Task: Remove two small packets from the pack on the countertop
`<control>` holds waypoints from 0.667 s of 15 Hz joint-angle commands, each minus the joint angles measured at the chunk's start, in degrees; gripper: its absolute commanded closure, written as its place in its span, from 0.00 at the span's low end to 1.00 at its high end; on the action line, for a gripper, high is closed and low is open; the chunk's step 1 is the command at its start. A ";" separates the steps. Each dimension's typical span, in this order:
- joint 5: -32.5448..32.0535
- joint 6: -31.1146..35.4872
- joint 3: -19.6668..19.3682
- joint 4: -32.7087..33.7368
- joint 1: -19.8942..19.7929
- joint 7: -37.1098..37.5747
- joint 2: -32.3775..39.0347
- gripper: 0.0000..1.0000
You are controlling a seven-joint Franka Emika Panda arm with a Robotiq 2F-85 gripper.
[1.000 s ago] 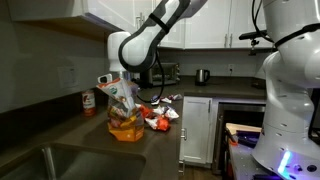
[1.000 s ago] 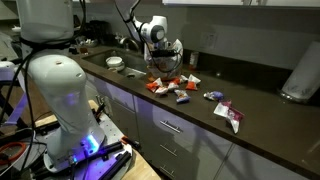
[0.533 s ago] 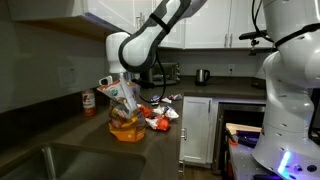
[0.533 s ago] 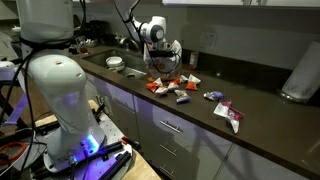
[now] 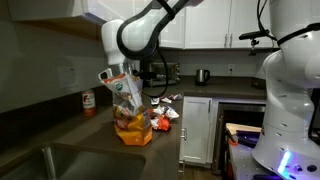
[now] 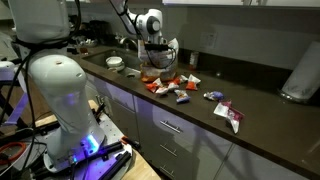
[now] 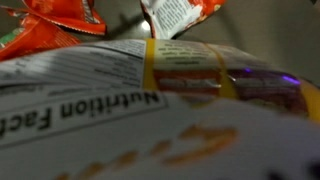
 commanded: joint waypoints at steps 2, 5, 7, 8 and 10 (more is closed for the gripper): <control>-0.12 -2.69 0.76 -1.54 0.17 2.29 -3.28 0.92; -0.30 -3.31 0.79 -1.87 0.22 3.16 -5.19 0.91; -0.33 -4.07 0.68 -1.68 0.21 3.63 -6.36 0.91; 0.03 -4.59 0.65 -1.54 0.16 3.69 -6.95 0.91; 0.02 -5.47 0.48 -1.31 0.17 3.95 -8.36 0.91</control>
